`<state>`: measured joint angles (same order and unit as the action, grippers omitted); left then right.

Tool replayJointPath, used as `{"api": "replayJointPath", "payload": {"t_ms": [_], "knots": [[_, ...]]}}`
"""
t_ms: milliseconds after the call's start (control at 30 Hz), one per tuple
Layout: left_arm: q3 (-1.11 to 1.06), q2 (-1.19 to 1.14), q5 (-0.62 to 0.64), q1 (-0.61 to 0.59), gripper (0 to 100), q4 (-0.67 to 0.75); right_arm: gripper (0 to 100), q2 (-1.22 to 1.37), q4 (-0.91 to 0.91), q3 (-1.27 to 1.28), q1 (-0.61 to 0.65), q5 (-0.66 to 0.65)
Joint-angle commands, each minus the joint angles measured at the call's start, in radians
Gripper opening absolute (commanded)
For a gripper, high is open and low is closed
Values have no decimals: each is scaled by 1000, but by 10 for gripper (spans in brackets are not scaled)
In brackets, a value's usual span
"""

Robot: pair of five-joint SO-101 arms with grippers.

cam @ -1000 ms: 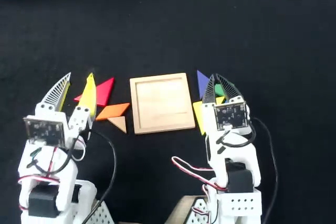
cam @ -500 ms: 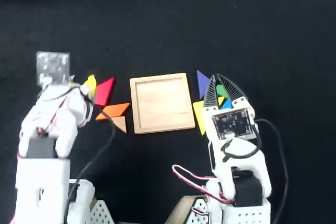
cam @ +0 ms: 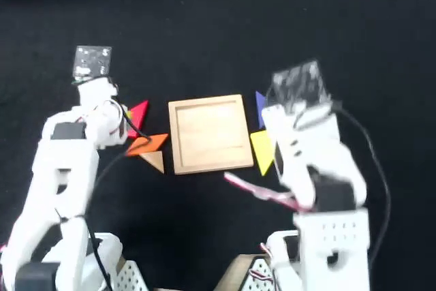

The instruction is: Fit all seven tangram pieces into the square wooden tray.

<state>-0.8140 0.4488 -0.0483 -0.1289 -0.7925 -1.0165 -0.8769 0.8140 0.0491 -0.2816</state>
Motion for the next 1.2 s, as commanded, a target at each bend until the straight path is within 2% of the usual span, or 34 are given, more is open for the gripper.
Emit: {"api": "replayJointPath", "payload": {"t_ms": [0, 200, 300, 400, 633, 767, 867, 967, 1167], "knots": [[108, -101, 57, -56, 160, 18, 12, 226, -158, -269, 11, 84], [163, -295, 68, -73, 161, 87, 23, 484, -361, -487, 8, 198], [193, -336, 68, -71, 160, 84, 115, 595, -420, -518, 11, 304], [194, -342, 69, -74, 160, 84, 178, 693, -428, -519, 11, 370], [189, -348, 69, -68, 160, 84, 181, 834, -430, -515, 11, 574], [189, -348, 69, -68, 160, 86, 198, 931, -457, -518, 14, 603], [189, -348, 69, -68, 160, 86, 284, 1021, -460, -518, 9, 611], [188, -348, 69, -68, 160, 86, 345, 1096, -439, -526, 14, 706], [188, -350, 69, -70, 160, 86, 351, 1176, -428, -578, 38, 740]]}}
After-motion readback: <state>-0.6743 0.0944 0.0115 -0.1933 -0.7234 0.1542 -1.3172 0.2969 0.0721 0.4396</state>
